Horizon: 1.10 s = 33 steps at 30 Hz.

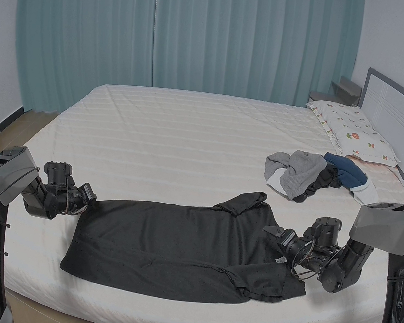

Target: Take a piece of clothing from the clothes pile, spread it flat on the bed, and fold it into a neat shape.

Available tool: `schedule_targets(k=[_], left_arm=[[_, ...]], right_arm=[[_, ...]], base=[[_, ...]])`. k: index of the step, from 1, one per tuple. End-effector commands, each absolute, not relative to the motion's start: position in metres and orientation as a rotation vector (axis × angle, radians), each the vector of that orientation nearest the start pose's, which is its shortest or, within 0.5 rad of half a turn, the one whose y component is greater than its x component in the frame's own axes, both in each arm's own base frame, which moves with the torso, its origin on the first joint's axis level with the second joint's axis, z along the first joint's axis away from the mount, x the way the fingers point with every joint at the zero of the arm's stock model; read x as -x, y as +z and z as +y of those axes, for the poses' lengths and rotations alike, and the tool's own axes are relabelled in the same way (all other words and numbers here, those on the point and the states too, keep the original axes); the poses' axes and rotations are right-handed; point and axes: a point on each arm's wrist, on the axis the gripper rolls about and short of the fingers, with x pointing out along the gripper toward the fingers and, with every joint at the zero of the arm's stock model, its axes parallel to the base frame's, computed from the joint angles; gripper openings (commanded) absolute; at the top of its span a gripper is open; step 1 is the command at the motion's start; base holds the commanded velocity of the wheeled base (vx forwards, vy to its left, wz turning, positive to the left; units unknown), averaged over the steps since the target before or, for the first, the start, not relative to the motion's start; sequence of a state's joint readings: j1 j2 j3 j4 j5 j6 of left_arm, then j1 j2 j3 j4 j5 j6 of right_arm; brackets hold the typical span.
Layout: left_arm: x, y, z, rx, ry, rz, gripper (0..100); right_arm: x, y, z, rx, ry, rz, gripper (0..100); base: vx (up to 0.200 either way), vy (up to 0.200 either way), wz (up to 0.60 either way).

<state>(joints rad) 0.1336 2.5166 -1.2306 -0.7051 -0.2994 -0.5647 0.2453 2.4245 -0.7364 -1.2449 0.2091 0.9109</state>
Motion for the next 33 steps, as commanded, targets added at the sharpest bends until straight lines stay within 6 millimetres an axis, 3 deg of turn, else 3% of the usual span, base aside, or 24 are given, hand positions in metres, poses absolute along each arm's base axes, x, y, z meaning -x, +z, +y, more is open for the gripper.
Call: schedule_targets(k=[1,7,12,18,21,22,27,33], left_arm=[[-0.447,-0.024,0.054,0.667,0.047,0.572,0],[-0.446,-0.023,0.057,0.705,0.096,0.529,0],[-0.441,-0.026,0.055,0.708,0.099,0.544,0],[-0.434,-0.026,0.055,0.711,0.11,0.559,0],[-0.434,-0.025,0.055,0.71,0.112,0.558,0],[-0.43,-0.025,0.054,0.713,0.107,0.558,0],[-0.431,-0.025,0.055,0.709,0.108,0.553,0],[-0.43,-0.023,0.056,0.711,0.11,0.549,0]], right_arm=[[-0.368,-0.025,0.105,-0.863,0.21,0.579,100],[-0.371,-0.019,0.125,-0.81,0.2,0.53,100],[-0.395,-0.009,0.125,-0.65,0.206,0.515,100],[-0.424,-0.004,0.139,-0.492,0.233,0.514,100],[-0.425,-0.004,0.139,-0.487,0.235,0.512,100],[-0.445,-0.006,0.142,-0.404,0.243,0.499,100],[-0.458,-0.02,0.136,-0.297,0.207,0.494,100],[-0.49,-0.033,0.128,-0.293,0.158,0.414,100]], base=[[0.0,0.0,0.0],[0.0,0.0,0.0],[0.0,0.0,0.0],[0.0,0.0,0.0],[0.0,0.0,0.0],[0.0,0.0,0.0],[0.0,0.0,0.0],[0.0,0.0,0.0]])
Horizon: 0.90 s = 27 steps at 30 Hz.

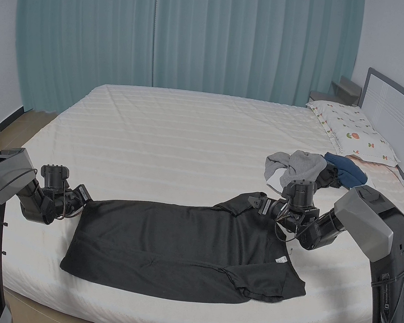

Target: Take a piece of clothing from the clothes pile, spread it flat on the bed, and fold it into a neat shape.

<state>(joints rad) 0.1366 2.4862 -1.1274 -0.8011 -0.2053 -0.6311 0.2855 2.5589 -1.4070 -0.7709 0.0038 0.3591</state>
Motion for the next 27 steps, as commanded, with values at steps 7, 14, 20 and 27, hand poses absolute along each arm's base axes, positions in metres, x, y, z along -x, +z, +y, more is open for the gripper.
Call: schedule_targets(k=[7,14,20,27], left_arm=[[-0.431,-0.019,0.057,0.713,0.112,0.537,0],[-0.432,-0.018,0.059,0.712,0.118,0.53,0],[-0.432,-0.018,0.06,0.713,0.12,0.528,0],[-0.433,-0.017,0.061,0.713,0.121,0.526,0]], right_arm=[[-0.499,-0.05,0.118,-0.292,0.122,0.411,100],[-0.501,-0.047,0.111,-0.314,0.122,0.376,100],[-0.496,-0.048,0.107,-0.324,0.151,0.376,100],[-0.493,-0.052,0.106,-0.326,0.162,0.383,100]], base=[[0.0,0.0,0.0],[0.0,0.0,0.0],[0.0,0.0,0.0],[0.0,0.0,0.0]])
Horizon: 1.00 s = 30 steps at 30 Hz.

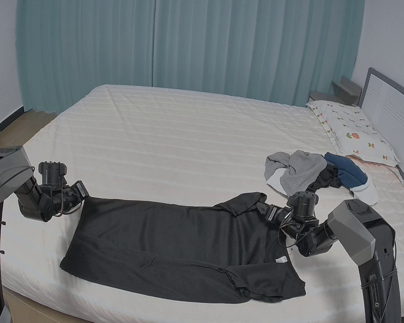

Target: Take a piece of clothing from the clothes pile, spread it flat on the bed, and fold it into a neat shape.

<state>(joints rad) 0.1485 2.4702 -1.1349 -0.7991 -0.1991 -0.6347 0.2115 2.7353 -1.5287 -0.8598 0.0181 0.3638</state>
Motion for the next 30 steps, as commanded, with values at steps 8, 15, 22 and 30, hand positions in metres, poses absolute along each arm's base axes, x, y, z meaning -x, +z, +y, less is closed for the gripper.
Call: schedule_targets(k=[8,15,22,30], left_arm=[[-0.433,-0.017,0.062,0.714,0.124,0.525,0],[-0.433,-0.017,0.066,0.717,0.131,0.52,0],[-0.433,-0.016,0.066,0.717,0.129,0.518,0],[-0.433,-0.016,0.067,0.717,0.132,0.517,0]], right_arm=[[-0.489,-0.035,0.106,-0.332,0.17,0.347,100],[-0.478,-0.041,0.104,-0.338,0.204,0.385,100],[-0.481,-0.051,0.105,-0.338,0.198,0.392,100],[-0.485,-0.052,0.101,-0.342,0.189,0.381,0]], base=[[0.0,0.0,0.0],[0.0,0.0,0.0],[0.0,0.0,0.0],[0.0,0.0,0.0]])
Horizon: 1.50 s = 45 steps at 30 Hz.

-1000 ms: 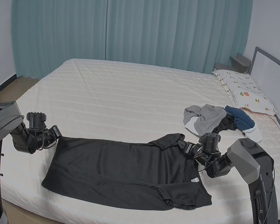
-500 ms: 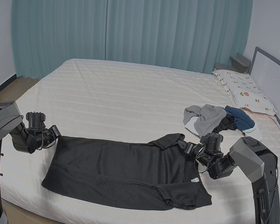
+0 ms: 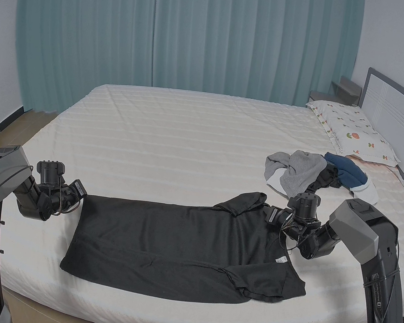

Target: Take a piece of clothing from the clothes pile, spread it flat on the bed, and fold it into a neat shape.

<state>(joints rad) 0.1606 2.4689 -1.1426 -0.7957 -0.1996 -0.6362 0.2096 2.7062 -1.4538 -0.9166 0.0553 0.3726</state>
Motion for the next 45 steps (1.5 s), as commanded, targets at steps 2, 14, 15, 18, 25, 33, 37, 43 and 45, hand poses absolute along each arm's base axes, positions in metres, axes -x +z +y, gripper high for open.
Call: schedule_targets(k=[2,14,15,18,25,33,37,43,45], left_arm=[[-0.433,-0.016,0.067,0.717,0.132,0.518,0],[-0.433,-0.001,0.068,0.732,0.129,0.481,0],[-0.433,-0.001,0.068,0.732,0.129,0.481,0],[-0.432,0.006,0.072,0.757,0.138,0.464,0],[-0.433,0.004,0.071,0.757,0.136,0.471,0],[-0.434,0.002,0.069,0.761,0.105,0.488,100],[-0.434,-0.005,0.067,0.771,0.074,0.512,100],[-0.433,-0.007,0.065,0.781,0.026,0.535,100],[-0.433,-0.008,0.065,0.783,0.023,0.541,100]], right_arm=[[-0.485,-0.05,0.098,-0.344,0.187,0.376,0],[-0.482,-0.023,0.091,-0.422,0.17,0.301,0],[-0.482,-0.023,0.091,-0.422,0.17,0.301,0],[-0.477,-0.026,0.091,-0.433,0.169,0.307,0],[-0.476,-0.03,0.095,-0.436,0.176,0.306,0],[-0.474,-0.033,0.097,-0.433,0.175,0.317,0],[-0.473,-0.034,0.1,-0.432,0.181,0.321,0],[-0.472,-0.035,0.102,-0.432,0.184,0.324,0],[-0.472,-0.036,0.102,-0.433,0.185,0.328,0]], base=[[0.0,0.0,0.0],[0.0,0.0,0.0],[0.0,0.0,0.0],[0.0,0.0,0.0],[0.0,0.0,0.0],[0.0,0.0,0.0],[0.0,0.0,0.0],[0.0,0.0,0.0],[0.0,0.0,0.0]])
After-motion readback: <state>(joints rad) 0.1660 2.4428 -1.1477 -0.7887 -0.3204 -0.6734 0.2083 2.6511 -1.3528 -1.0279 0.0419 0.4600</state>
